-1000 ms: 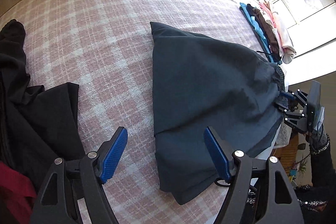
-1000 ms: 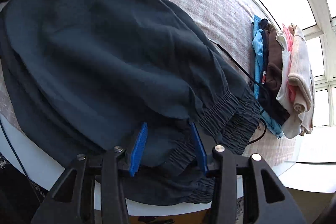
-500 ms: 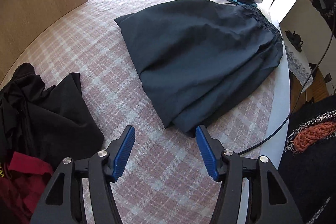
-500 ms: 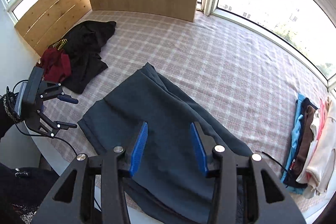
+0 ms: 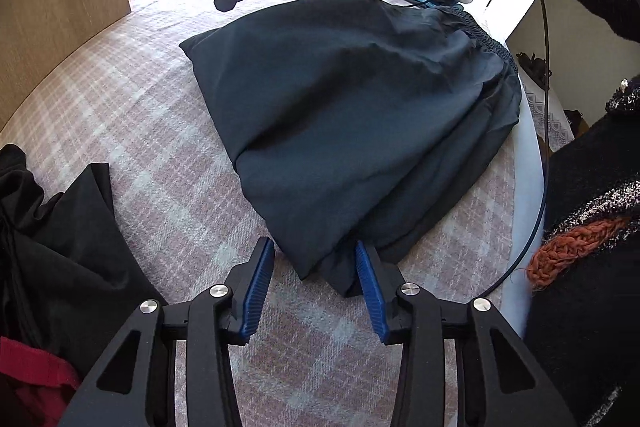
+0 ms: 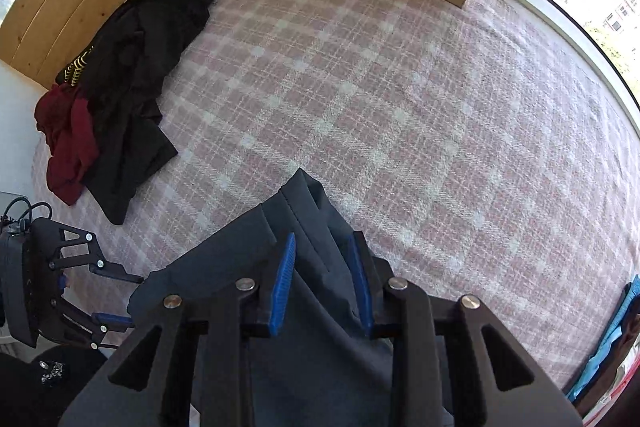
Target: Fold clothes
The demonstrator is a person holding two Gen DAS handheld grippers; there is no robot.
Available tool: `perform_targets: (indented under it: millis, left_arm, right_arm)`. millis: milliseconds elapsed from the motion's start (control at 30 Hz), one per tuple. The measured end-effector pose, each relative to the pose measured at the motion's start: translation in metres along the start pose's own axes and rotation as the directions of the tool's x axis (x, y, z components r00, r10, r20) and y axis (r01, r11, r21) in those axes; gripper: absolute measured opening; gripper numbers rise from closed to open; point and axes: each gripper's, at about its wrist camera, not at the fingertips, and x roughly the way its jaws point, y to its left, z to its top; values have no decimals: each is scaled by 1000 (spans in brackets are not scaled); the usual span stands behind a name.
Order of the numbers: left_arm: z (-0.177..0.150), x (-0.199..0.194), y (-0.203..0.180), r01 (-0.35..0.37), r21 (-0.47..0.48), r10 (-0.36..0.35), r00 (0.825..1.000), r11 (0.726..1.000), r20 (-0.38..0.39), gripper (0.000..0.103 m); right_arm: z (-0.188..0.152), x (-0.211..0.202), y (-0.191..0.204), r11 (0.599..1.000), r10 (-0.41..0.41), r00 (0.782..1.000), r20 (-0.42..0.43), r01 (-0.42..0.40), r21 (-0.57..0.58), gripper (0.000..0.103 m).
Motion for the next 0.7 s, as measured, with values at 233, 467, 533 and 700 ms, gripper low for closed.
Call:
perform_targets:
  millis: [233,467,533,700]
  left_arm:
    - [7,-11,12,23,-70,-23,1000,997,3,33]
    - [12,-7,3,-2,-35,2,1000,999,-8,33]
    - [14,-7,-1,-5,-29,5,1000,1000,7,33]
    - [24,-18,-1,3,-33,0,994,999,106,5]
  right_arm:
    - [-4,6,-7,999,32,999,-17,-32,-3,28]
    - [-1,8,-4,999,48,999,-12,-48,-25,28]
    - [3,9,-8,998,60,998,-12,-60,-19,28]
    - [17,15,-14,996,94,995,-16,-94,-4,31]
